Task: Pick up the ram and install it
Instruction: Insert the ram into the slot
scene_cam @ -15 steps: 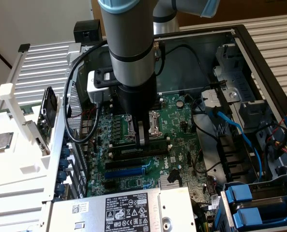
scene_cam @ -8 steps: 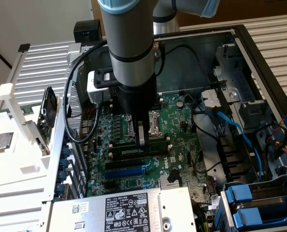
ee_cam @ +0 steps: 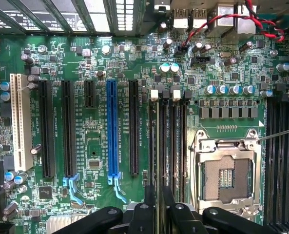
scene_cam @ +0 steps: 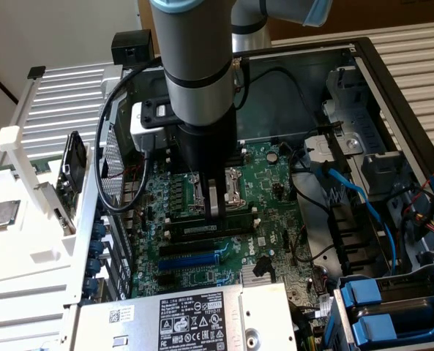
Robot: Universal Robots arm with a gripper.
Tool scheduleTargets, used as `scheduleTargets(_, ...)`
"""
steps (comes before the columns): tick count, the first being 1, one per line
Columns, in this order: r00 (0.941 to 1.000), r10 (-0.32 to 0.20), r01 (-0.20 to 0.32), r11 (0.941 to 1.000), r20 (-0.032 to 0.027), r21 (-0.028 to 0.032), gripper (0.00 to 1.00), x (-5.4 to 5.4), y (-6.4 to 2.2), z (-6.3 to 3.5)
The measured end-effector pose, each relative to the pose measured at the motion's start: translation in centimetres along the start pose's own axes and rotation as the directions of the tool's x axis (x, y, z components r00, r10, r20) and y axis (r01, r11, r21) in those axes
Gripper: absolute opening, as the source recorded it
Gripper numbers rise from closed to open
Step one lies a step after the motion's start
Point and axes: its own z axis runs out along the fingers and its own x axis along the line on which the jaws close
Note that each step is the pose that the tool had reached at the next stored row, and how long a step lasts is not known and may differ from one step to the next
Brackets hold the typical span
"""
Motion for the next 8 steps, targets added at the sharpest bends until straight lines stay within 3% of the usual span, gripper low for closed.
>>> scheduleTargets(8,1.0,0.0,0.0,1.0,0.0003,0.0002,0.2,-0.05,-0.03,-0.54)
